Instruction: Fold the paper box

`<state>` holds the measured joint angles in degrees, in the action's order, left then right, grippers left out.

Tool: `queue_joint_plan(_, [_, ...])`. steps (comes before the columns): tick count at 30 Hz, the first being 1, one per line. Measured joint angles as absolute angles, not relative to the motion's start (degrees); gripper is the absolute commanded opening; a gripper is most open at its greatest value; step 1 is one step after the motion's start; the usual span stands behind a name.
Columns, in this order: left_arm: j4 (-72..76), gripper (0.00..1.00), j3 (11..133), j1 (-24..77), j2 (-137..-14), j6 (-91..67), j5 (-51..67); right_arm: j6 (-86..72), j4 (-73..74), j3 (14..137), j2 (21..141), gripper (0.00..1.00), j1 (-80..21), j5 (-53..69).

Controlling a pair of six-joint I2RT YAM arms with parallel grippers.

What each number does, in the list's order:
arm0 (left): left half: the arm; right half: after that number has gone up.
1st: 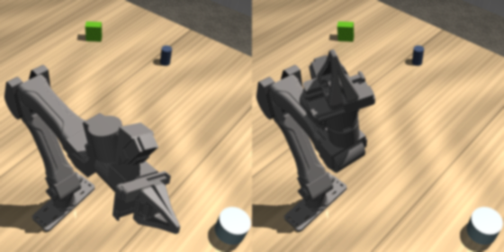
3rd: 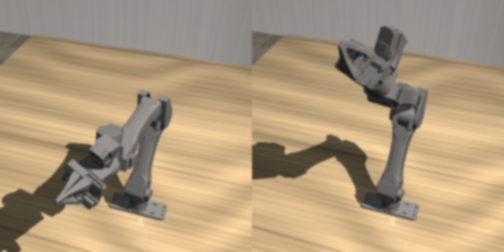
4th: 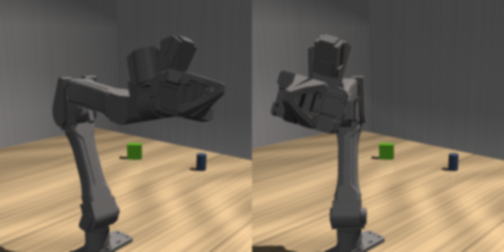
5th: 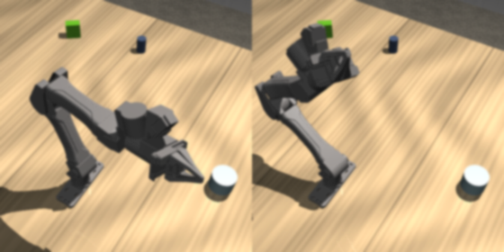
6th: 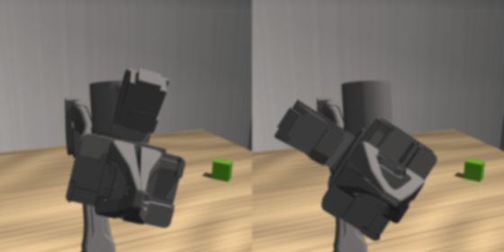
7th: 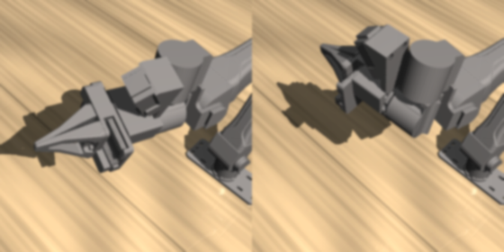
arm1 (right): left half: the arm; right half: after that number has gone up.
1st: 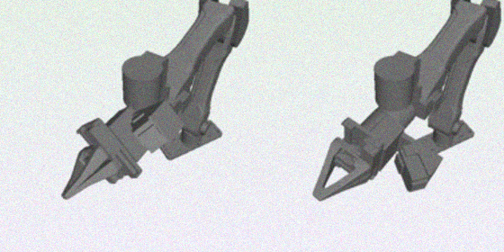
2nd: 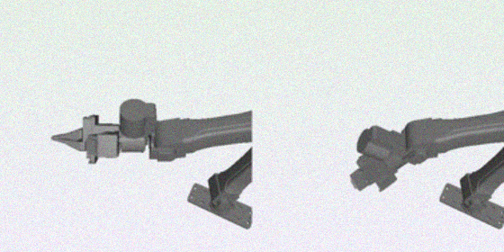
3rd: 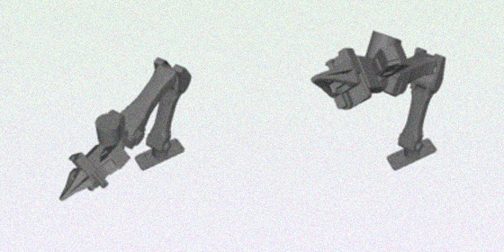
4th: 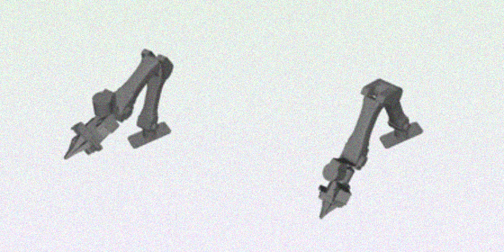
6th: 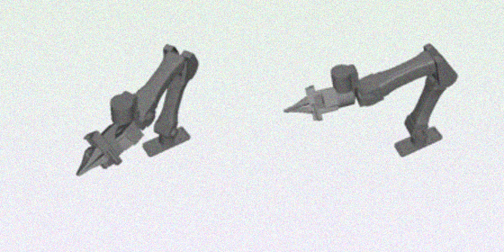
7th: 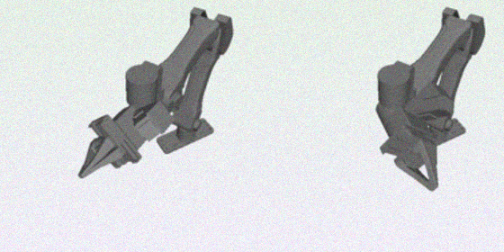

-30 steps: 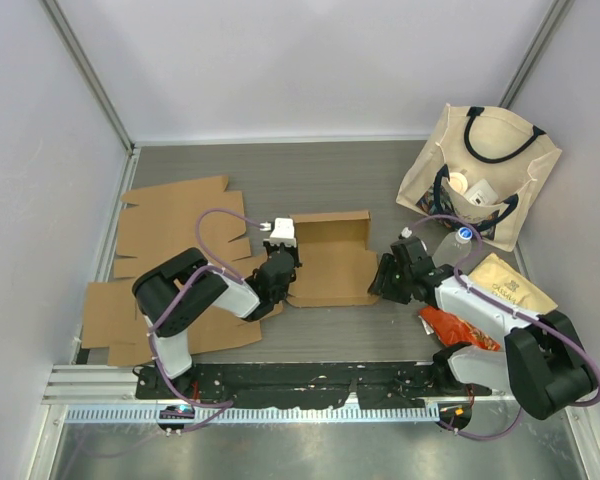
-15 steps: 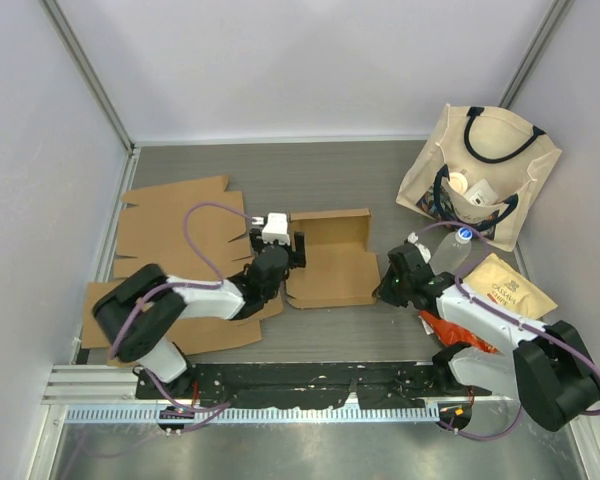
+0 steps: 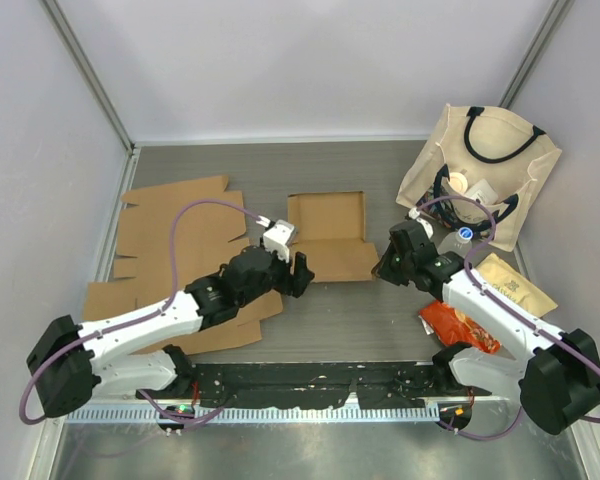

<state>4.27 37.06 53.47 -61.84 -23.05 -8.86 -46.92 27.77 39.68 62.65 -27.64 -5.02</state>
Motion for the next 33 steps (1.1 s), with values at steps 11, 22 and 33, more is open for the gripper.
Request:
queue_joint_plan(11, [7.3, 0.7, 38.7, 41.1, -71.9, -28.0, -17.0, -45.8, 26.2, 33.2, 59.4, 0.01, -27.6, -5.1])
queue_joint_plan(22, [27.2, 0.61, 38.5, 38.3, -91.6, -19.2, -11.8, -44.9, 20.2, 27.5, 58.5, 0.01, -27.6, -5.4])
queue_joint_plan(33, [36.5, 0.45, 43.6, 38.3, -98.8, -12.4, -12.6, -43.1, 15.5, 24.7, 55.5, 0.01, -27.6, -5.2])
